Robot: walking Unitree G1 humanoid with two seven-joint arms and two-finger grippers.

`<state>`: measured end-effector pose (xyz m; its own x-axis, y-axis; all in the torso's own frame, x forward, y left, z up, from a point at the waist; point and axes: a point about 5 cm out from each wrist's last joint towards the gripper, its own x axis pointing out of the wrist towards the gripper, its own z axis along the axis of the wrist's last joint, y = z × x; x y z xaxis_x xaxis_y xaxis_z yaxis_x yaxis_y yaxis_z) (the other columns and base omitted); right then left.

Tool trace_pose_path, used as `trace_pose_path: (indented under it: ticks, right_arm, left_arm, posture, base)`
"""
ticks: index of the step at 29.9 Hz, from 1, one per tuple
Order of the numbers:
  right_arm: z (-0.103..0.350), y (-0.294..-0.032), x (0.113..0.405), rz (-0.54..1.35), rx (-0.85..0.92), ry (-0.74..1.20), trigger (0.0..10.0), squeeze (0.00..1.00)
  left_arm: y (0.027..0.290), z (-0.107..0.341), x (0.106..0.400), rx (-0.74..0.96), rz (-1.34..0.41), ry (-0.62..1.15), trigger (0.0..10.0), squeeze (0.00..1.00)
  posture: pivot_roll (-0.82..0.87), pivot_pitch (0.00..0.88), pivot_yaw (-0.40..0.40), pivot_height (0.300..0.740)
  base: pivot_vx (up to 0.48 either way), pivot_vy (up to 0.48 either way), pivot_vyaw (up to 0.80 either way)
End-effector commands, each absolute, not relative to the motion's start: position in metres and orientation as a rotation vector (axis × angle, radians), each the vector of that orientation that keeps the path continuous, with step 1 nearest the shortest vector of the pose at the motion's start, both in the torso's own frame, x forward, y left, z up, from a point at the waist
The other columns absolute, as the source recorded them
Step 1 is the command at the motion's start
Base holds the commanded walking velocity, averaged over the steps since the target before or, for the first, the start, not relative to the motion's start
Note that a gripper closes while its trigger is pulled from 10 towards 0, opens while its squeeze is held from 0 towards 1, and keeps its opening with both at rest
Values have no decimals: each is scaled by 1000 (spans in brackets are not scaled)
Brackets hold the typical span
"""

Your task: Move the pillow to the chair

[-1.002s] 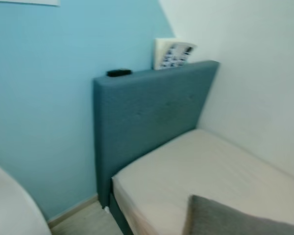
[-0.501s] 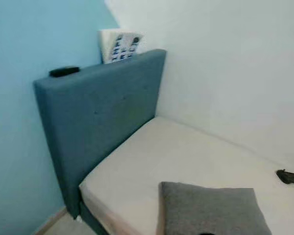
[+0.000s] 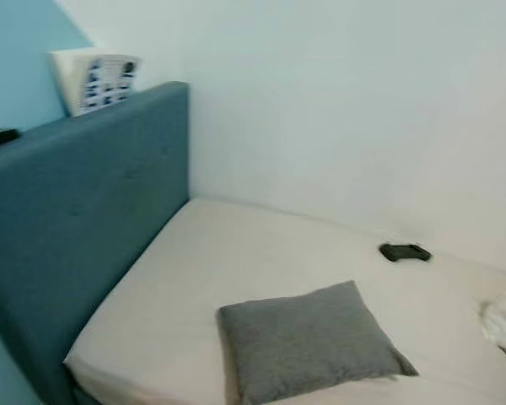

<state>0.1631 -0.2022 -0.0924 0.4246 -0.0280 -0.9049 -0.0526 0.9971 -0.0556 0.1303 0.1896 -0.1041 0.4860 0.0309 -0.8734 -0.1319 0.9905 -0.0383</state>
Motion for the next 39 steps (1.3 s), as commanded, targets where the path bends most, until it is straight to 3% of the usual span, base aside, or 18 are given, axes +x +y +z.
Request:
trace_pose_path:
  ticks: [1, 8, 15, 20, 28, 32, 34, 39]
  right_arm:
    - [-92, -201, 164, 15, -79, 1128, 10000, 0]
    - [-90, -200, 169, 13, -68, 1107, 10000, 0]
    - [-84, -194, 184, 17, -5, 1055, 10000, 0]
    - [-60, -192, 229, -11, 93, 923, 10000, 0]
    - [-31, -192, 268, -34, 236, 764, 10000, 0]
    - [-16, -197, 284, -87, 361, 683, 10000, 0]
    - [-8, -201, 291, -128, 471, 637, 10000, 0]
    - [-3, -206, 296, -186, 590, 583, 10000, 0]
  left_arm:
    - [190, -107, 121, -107, 101, 1088, 10000, 0]
    - [188, -107, 122, -110, 95, 1087, 10000, 0]
    - [188, -107, 123, -112, 96, 1085, 10000, 0]
    - [190, -107, 123, -115, 110, 1082, 10000, 0]
    - [194, -105, 125, -127, 135, 1065, 10000, 0]
    - [201, -99, 139, -179, 188, 997, 10000, 0]
    - [209, -87, 164, -233, 220, 884, 10000, 0]
    - [214, -72, 192, -242, 200, 768, 10000, 0]
  posture:
    - [48, 24, -97, 740]
    - [40, 28, -97, 740]
    - [41, 28, -97, 740]
    - [45, 23, -96, 707]
    - [50, 18, -101, 677]
    - [55, 17, -104, 662]
    - [65, 21, -105, 647]
    - [70, 26, -101, 627]
  base:
    - [0, 0, -788]
    - [0, 0, -788]
    - [0, 0, 0]
    - [0, 0, 0]
    - [0, 0, 0]
    - [0, 0, 0]
    - [0, 0, 0]
    - [0, 0, 0]
